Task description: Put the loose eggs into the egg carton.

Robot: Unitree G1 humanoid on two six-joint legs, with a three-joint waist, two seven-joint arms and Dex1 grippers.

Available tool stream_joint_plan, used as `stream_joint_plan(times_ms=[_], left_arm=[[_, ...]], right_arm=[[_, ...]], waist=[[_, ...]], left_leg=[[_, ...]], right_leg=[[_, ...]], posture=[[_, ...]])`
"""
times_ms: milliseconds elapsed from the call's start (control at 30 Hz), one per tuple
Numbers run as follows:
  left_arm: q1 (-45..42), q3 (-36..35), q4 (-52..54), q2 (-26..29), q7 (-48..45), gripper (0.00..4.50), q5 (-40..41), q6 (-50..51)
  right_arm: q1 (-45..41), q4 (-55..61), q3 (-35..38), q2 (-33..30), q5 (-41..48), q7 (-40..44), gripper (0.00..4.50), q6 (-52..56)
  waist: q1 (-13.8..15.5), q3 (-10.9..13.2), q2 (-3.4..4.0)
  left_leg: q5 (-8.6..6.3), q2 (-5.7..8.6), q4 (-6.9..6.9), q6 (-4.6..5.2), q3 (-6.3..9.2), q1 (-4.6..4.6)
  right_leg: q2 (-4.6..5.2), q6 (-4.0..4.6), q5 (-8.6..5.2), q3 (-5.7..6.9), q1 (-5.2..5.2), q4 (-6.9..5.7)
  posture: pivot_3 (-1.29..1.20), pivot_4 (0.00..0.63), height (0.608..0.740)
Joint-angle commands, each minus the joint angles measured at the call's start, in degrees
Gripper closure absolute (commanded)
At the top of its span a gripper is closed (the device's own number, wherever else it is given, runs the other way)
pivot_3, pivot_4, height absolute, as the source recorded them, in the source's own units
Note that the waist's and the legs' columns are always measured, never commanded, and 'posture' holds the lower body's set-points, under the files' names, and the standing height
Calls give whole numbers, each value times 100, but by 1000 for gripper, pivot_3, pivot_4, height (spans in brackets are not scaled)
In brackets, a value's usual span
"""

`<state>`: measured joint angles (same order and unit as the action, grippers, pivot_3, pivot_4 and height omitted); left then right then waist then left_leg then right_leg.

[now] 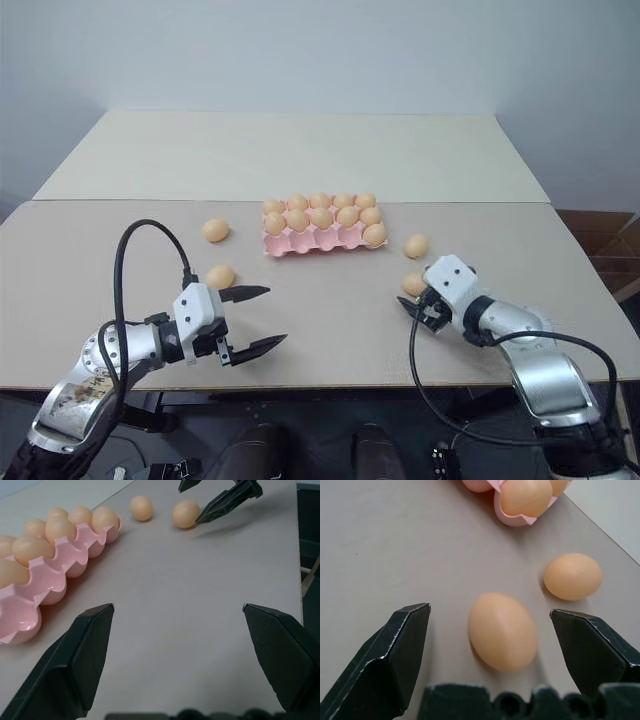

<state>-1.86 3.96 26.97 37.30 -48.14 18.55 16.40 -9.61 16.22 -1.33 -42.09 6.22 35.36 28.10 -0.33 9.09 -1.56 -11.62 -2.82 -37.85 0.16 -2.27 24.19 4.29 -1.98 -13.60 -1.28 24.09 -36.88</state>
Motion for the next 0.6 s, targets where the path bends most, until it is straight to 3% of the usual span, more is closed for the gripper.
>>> stream_joint_plan(times_ms=[33,100,167,367,600], left_arm=[[-46,9,77,-33,-23,15,4,-123],[0,-11,85,-25,-35,15,-4,-125],[47,-31,85,2,-24,0,-42,-119],[157,-143,79,-59,98,0,-4,-47],[521,-614,333,-306,645,0,235,302]], right_arm=[[-240,-244,-107,-70,-250,33,0,-132],[-366,-417,-168,-44,-326,50,0,-106],[-468,-559,-199,5,-402,10,410,-85],[-611,-627,-164,167,-422,0,2352,-72],[-720,228,102,667,7,-225,2607,543]], waist=[[1,0,0],[2,0,0],[0,0,0],[-9,0,0],[-41,0,0]], left_leg=[[0,0,0,0,0,0],[0,0,0,0,0,1],[0,1,0,0,-1,1],[0,0,0,0,-1,0],[0,-2,0,0,1,0]], right_leg=[[0,3,2,0,1,0],[0,3,3,0,0,0],[0,2,3,-1,1,0],[-1,2,4,-1,1,-1],[-2,1,4,-1,2,-4]], posture=[[0,150,740],[0,150,740],[0,150,740],[0,150,740],[0,150,740]])
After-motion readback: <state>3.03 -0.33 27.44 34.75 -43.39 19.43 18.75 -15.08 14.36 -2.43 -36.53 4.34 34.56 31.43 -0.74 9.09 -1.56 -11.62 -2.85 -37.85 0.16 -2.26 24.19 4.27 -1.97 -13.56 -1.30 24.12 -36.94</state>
